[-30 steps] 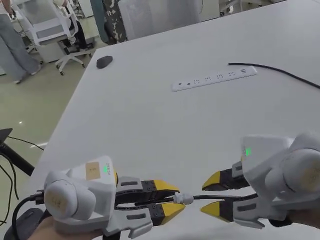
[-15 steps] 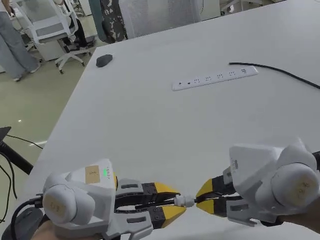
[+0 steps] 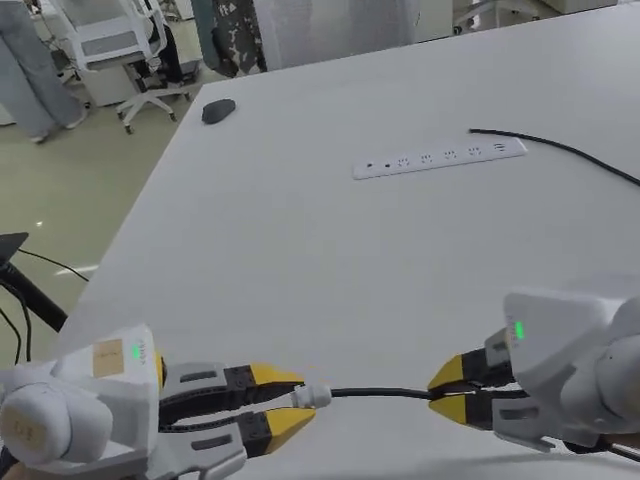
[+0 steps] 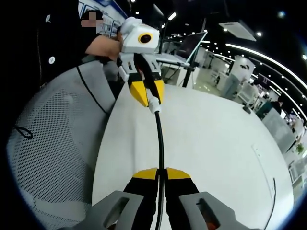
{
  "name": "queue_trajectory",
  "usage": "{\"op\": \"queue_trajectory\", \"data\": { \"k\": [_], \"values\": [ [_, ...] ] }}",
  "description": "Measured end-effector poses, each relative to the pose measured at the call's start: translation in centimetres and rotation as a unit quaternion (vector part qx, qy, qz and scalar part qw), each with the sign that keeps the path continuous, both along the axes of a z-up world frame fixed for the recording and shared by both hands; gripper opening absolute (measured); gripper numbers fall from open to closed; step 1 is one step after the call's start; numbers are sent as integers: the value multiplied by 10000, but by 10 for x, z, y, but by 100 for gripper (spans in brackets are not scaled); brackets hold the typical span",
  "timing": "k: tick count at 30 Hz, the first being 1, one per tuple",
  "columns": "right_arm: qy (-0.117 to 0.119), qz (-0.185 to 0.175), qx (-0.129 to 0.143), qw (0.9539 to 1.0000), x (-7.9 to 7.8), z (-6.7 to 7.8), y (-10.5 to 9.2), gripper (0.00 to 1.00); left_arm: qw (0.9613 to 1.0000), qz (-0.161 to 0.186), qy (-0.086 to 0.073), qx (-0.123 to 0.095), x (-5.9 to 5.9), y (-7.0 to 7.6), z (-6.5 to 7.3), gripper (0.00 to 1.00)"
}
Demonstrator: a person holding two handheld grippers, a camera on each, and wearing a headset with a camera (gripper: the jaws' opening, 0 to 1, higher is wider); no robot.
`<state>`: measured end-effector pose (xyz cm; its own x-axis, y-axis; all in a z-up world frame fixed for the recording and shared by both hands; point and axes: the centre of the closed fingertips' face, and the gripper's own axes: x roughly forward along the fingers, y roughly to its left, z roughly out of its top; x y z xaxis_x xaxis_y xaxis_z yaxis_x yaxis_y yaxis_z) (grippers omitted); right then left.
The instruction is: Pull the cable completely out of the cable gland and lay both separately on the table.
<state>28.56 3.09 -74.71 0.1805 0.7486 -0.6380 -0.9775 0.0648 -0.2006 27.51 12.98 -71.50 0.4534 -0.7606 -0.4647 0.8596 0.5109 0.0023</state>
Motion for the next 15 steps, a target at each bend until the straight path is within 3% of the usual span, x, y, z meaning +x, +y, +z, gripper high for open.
{"op": "queue_trajectory", "data": {
  "k": [7, 12, 15],
  "values": [
    [-4, -134, -225, 9997, 8, 4, 9, 0, 9985, 544, -22, -77, -13, 38, -4, 15],
    [-22, -178, -117, 9998, 16, 16, 36, 0, 9950, 963, -32, -250, -26, 67, -8, 15],
    [25, -205, 166, 9996, 22, 30, 69, 0, 9925, 1168, -31, -355, -33, 82, -11, 15]
  ]
}}
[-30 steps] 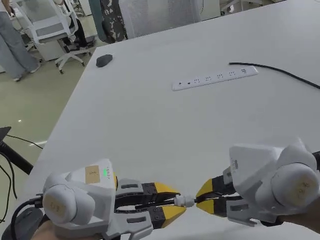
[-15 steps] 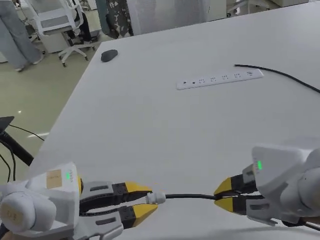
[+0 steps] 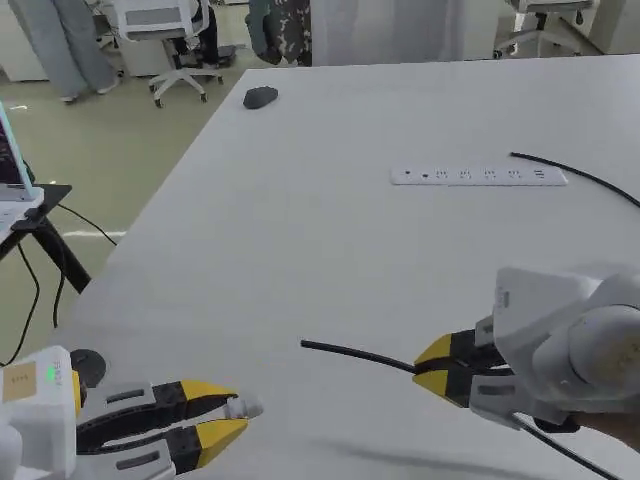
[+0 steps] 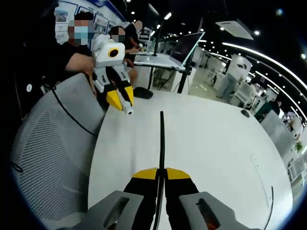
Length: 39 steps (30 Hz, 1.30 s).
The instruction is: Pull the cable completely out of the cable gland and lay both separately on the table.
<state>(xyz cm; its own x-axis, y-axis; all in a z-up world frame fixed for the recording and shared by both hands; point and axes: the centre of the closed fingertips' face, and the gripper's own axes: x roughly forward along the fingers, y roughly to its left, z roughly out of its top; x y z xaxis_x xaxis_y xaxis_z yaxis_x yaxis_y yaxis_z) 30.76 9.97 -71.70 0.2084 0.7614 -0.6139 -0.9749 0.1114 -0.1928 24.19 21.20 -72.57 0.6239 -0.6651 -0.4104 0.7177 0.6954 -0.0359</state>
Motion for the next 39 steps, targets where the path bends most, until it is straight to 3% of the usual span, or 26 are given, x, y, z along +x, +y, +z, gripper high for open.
{"op": "queue_trajectory", "data": {
  "k": [5, 7, 9, 12, 13, 14, 15, 16, 20, 22, 25, 30, 36, 37, 38, 39],
  "values": [
    [50, -80, 232, 9997, 10, 8, 49, 0, 9985, 518, -11, -190, -9, 30, -11, 15],
    [129, -139, 401, 9990, 12, 11, 71, 0, 9979, 586, 40, -265, -12, 35, -15, 15],
    [282, -146, 507, 9982, 12, 8, 90, 0, 9975, 653, 58, -250, -15, 41, -22, 15],
    [603, 2, 775, 9952, 2, 3, 120, 0, 9952, 863, 88, -442, -16, 49, -29, 15],
    [806, -88, 811, 9934, 0, -3, 131, 0, 9945, 946, 80, -445, -16, 53, -32, 15],
    [701, -57, 747, 9947, 1, -8, 137, 0, 9940, 986, 80, -470, -16, 55, -35, 15],
    [774, -51, 732, 9943, -2, -14, 146, 0, 9932, 1026, 107, -541, -17, 56, -37, 15],
    [856, -86, 715, 9937, -2, -20, 152, 0, 9929, 1041, 91, -567, -17, 56, -38, 15],
    [794, -180, 528, 9953, -4, -38, 171, 0, 9901, 1295, 143, -532, -12, 68, -54, 15],
    [827, -253, 513, 9949, 0, -45, 180, 0, 9874, 1436, 169, -641, -10, 74, -58, 15],
    [1193, -542, 554, 9898, 7, -63, 189, 0, 9854, 1526, 231, -714, -9, 77, -66, 15],
    [1396, -753, 495, 9861, 12, -82, 193, 0, 9849, 1580, 310, -639, -10, 75, -77, 15],
    [1293, -742, 556, 9873, 13, -87, 199, 0, 9838, 1592, 199, -794, -11, 72, -74, 15],
    [1116, -732, 501, 9898, 14, -87, 198, 0, 9832, 1581, 236, -884, -11, 71, -74, 15],
    [788, -644, 395, 9940, 17, -87, 197, 0, 9832, 1579, 254, -878, -11, 71, -74, 15],
    [641, -635, 341, 9953, 17, -87, 197, 0, 9843, 1554, 211, -806, -10, 72, -74, 16]
  ]
}}
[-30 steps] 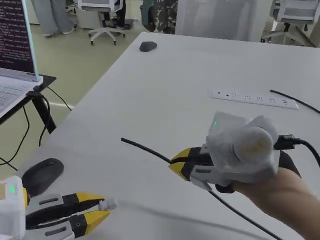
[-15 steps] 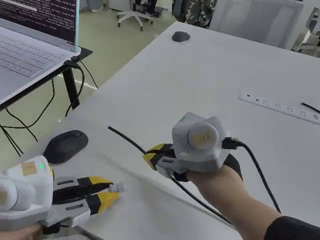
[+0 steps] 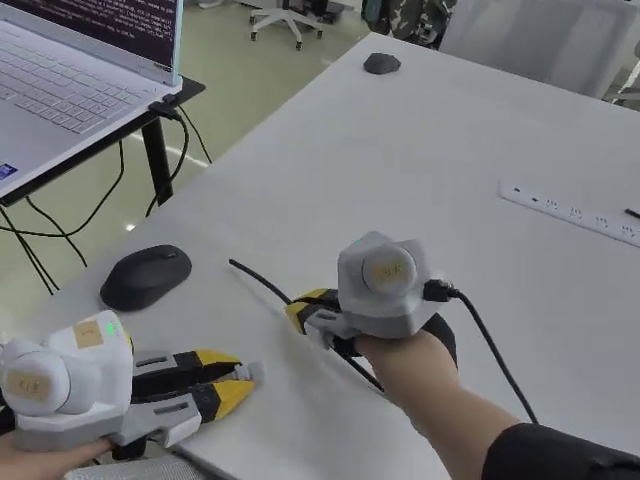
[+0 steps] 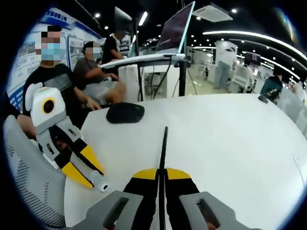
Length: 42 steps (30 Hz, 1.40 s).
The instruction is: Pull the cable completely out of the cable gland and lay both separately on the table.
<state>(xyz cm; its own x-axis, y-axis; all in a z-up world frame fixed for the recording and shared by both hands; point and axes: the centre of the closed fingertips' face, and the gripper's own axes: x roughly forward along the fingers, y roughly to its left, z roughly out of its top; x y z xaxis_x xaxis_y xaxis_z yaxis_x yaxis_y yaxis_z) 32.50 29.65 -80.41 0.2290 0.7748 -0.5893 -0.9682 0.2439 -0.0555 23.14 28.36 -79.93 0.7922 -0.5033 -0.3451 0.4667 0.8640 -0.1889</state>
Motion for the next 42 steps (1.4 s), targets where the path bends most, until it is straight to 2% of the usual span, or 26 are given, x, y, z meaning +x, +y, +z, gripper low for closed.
{"op": "queue_trajectory", "data": {
  "k": [2, 4, 5, 6, 8, 11, 13, 14, 16, 17, 18, 20, 21, 22, 24, 26, 29, 31, 32, 34, 35, 36, 38, 40, 41, 42],
  "values": [
    [64, 22, -13, 10000, -4, -2, 2, 0, 9997, -28, -22, 228, 1, 2, -3, 16],
    [25, 29, -80, 10000, -3, -6, 2, 1, 9993, -123, 20, 342, 0, 1, -8, 16],
    [23, 28, -107, 9999, -4, -7, 1, 3, 9994, -102, -27, 343, 5, 3, -9, 17],
    [30, 70, -142, 9999, -4, -8, 0, 5, 9995, -147, 8, 278, 7, 2, -10, 21],
    [-199, 94, -209, 9995, -4, -4, -3, 17, 9999, -99, 97, -76, 9, 0, -11, 31],
    [-106, 12, -106, 9999, -2, 5, -4, 29, 10000, -4, 79, 21, 14, 6, -12, 43],
    [-68, -78, -73, 9999, 2, 9, -8, 40, 9999, 47, 100, 34, 15, 5, -9, 58],
    [69, -211, -49, 9997, 6, 10, -13, 46, 9999, 55, 116, 12, 16, 6, -8, 64],
    [97, -431, -24, 9990, 17, 13, -22, 55, 9999, -31, 40, -146, 17, 2, 0, 61],
    [185, -627, 8, 9979, 22, 15, -30, 60, 9996, -72, 103, -257, 15, -2, 3, 59],
    [235, -736, 48, 9970, 26, 17, -34, 65, 9990, -55, 252, -371, 15, -4, 2, 64],
    [507, -995, 149, 9936, 31, 24, -48, 75, 9995, -33, 227, -228, 20, -7, 7, 81],
    [524, -1102, 272, 9922, 34, 30, -53, 80, 9996, -60, 232, -140, 20, -9, 10, 91],
    [515, -1227, 338, 9905, 40, 37, -65, 84, 9998, 13, 191, -92, 24, -8, 17, 100],
    [521, -1344, 346, 9890, 47, 45, -86, 90, 9997, -102, -79, -199, 32, -12, 42, 100],
    [605, -1489, 374, 9863, 52, 48, -104, 99, 9996, -165, -24, -206, 37, -15, 49, 100],
    [577, -1502, 457, 9859, 56, 58, -135, 99, 9987, -498, 9, 64, 43, -31, 58, 100],
    [641, -1641, 302, 9839, 54, 61, -162, 99, 9983, -529, 22, 224, 47, -35, 59, 100],
    [795, -1755, 236, 9810, 51, 62, -180, 99, 9984, -515, 78, 206, 49, -39, 60, 100],
    [883, -2000, 183, 9756, 48, 65, -205, 99, 9987, -456, 173, 119, 52, -45, 61, 100],
    [956, -2223, 128, 9702, 47, 65, -227, 99, 9987, -464, 181, 99, 53, -47, 62, 100],
    [978, -2328, 124, 9675, 46, 66, -240, 99, 9986, -485, 199, 68, 52, -50, 62, 100],
    [636, -2527, 159, 9653, 44, 77, -271, 99, 9984, -514, 209, 105, 51, -55, 62, 100],
    [806, -2847, 56, 9552, 33, 77, -303, 99, 9981, -515, 327, 49, 51, -58, 60, 100],
    [917, -3027, 121, 9486, 29, 77, -318, 99, 9979, -522, 371, 45, 51, -60, 59, 100],
    [953, -3116, 179, 9453, 26, 77, -327, 99, 9978, -524, 412, 58, 51, -63, 59, 100]
  ]
}}
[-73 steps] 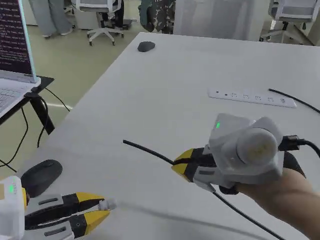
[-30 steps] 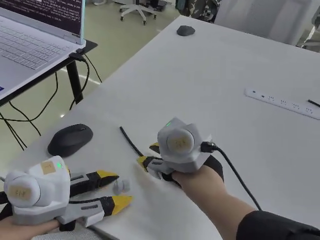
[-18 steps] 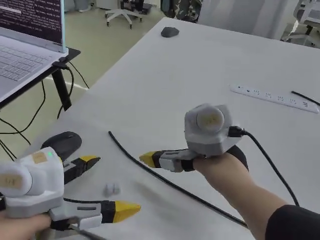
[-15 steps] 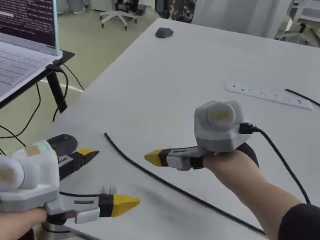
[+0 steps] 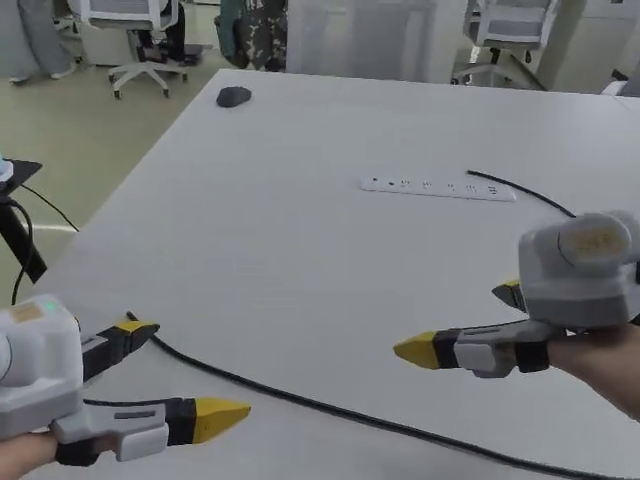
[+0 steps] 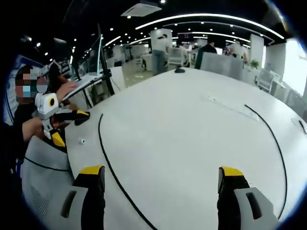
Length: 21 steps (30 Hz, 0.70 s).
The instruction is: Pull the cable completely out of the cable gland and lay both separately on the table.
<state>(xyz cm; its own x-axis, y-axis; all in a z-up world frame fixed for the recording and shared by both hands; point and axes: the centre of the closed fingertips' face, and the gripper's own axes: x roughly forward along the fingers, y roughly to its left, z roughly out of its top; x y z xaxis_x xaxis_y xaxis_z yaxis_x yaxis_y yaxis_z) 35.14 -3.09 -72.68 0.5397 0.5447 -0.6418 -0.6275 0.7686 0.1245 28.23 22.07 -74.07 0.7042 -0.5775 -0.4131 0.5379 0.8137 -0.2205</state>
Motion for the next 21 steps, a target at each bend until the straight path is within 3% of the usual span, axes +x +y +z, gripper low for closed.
{"op": "queue_trajectory", "data": {
  "k": [1, 2, 4, 6, 7, 9, 11, 14, 21],
  "values": [
    [21, -88, 33, 10000, -4, 0, -8, 99, 10000, -8, 67, 62, -1, -1, -2, 100],
    [9, -120, 22, 9999, -8, 0, -15, 99, 9994, 15, 269, 195, -3, -2, -6, 100],
    [-63, -214, 13, 9998, -18, -2, -30, 99, 9975, -75, 461, 536, -6, -3, -13, 100],
    [-6, -268, 5, 9996, -31, -7, -38, 99, 9978, -136, 347, 546, -5, -10, -9, 100],
    [16, -284, 2, 9996, -35, -9, -42, 99, 9979, -216, 174, 587, -3, -15, -4, 100],
    [23, -327, 8, 9995, -43, -14, -50, 99, 9980, -216, 110, 579, -2, -19, 1, 100],
    [19, -348, 70, 9994, -47, -15, -53, 99, 9982, -199, 115, 561, -1, -22, 5, 100],
    [-220, -353, 190, 9990, -49, -8, -52, 99, 9982, -220, 71, 559, -3, -28, 8, 100],
    [-216, -313, 262, 9989, -50, -8, -51, 99, 9979, -141, -19, 629, -3, -26, 8, 100]
  ]
}}
